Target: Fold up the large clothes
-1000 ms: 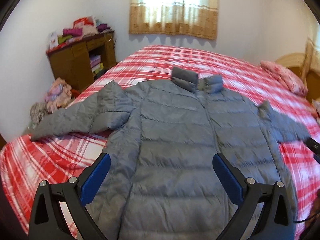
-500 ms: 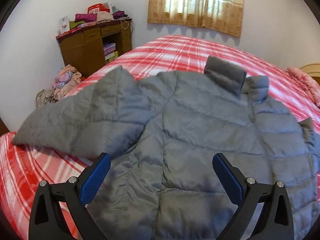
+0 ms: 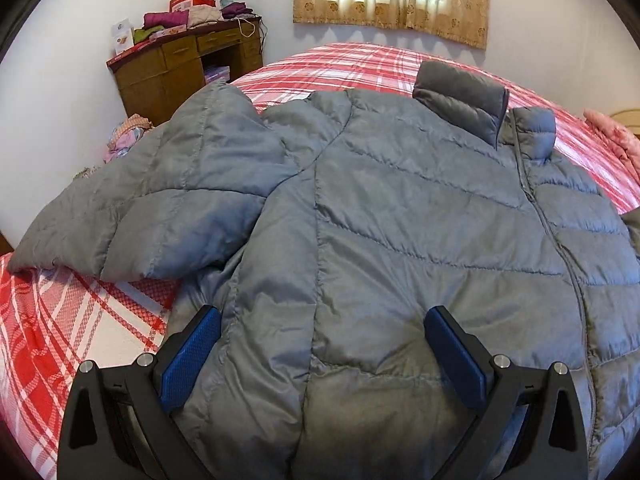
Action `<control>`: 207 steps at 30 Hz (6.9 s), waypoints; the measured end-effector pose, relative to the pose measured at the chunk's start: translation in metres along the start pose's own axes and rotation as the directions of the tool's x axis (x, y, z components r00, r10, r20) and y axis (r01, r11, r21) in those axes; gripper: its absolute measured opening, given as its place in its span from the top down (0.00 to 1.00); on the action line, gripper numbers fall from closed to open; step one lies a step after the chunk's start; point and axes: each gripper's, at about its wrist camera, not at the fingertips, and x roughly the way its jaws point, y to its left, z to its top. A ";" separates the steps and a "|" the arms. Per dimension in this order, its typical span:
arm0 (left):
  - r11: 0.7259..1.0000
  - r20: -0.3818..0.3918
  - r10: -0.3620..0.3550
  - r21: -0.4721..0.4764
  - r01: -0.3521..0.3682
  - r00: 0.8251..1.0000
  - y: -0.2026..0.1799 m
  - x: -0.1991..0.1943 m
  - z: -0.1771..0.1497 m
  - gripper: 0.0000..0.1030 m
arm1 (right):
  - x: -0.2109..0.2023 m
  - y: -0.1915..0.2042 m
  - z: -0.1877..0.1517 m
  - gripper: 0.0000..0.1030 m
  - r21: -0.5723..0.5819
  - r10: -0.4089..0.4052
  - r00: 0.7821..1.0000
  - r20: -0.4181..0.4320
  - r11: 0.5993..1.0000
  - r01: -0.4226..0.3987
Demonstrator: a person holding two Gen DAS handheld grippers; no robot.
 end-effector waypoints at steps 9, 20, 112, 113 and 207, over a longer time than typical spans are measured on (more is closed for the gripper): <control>0.998 0.025 -0.056 0.014 0.055 0.998 0.003 -0.019 -0.007 0.01 | -0.169 0.086 -0.002 0.91 -0.229 0.226 0.931 0.286 0.960 -0.163; 0.990 0.149 -0.123 -0.049 0.131 0.981 0.074 -0.119 -0.009 0.01 | -0.309 0.319 -0.168 0.91 -0.641 0.675 0.734 0.077 0.597 -0.482; 0.873 0.326 0.207 -0.487 -0.024 0.922 0.205 -0.079 0.101 0.94 | -0.107 0.290 -0.212 0.49 -0.569 0.350 0.927 -0.132 0.739 -0.360; 0.915 0.389 0.165 -0.404 0.007 0.906 0.175 -0.095 0.112 0.94 | -0.107 0.290 -0.212 0.49 -0.568 0.351 0.927 -0.132 0.739 -0.361; 0.938 0.042 -0.303 -0.164 0.306 0.952 0.080 -0.104 0.054 0.91 | -0.188 0.266 -0.231 0.87 -0.560 0.362 0.925 -0.112 0.746 -0.360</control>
